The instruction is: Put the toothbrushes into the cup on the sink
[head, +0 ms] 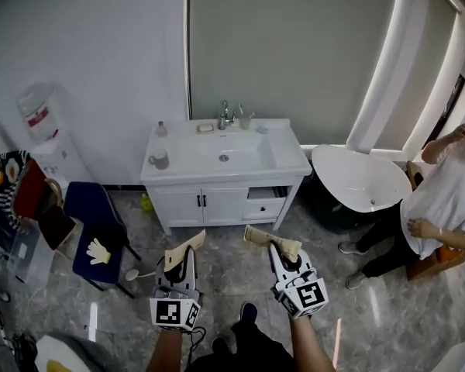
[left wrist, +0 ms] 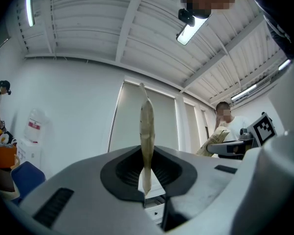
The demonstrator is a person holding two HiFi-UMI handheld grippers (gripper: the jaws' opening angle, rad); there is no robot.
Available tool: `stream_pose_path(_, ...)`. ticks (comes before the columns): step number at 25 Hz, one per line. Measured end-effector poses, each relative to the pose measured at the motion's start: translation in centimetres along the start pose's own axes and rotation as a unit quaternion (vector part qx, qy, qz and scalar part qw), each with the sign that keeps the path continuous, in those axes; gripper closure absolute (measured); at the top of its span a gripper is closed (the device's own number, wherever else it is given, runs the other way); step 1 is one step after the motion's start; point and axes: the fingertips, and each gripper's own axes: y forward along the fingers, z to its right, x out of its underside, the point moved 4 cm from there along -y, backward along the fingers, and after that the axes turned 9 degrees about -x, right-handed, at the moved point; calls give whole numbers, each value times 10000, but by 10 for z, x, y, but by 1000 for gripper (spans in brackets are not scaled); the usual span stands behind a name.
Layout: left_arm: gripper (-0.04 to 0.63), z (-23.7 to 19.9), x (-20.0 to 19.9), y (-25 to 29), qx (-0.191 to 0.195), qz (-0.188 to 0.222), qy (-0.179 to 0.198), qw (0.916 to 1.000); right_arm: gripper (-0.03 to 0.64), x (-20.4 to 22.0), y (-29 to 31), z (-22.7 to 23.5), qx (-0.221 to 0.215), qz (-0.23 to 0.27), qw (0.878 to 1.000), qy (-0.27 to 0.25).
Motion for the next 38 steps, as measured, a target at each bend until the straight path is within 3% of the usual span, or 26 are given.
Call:
stream_pose_path(8, 537, 5, 17, 68, -62, 44, 93, 9999, 569, 18, 43, 54, -72, -1, 9999, 106)
stream_pose_path(17, 537, 0, 48, 217, -323, 19, 120, 9994, 571, 46, 149, 176, -234, -31, 9997, 20)
stream_pose_path(24, 537, 0, 49, 318, -556, 99, 157, 9983, 570, 38, 228, 254, -577, -1, 9983, -57)
stream_pose_path(38, 537, -31, 62, 389, -818, -42, 203, 9964, 571, 47, 307, 295, -773, -95, 9970, -6)
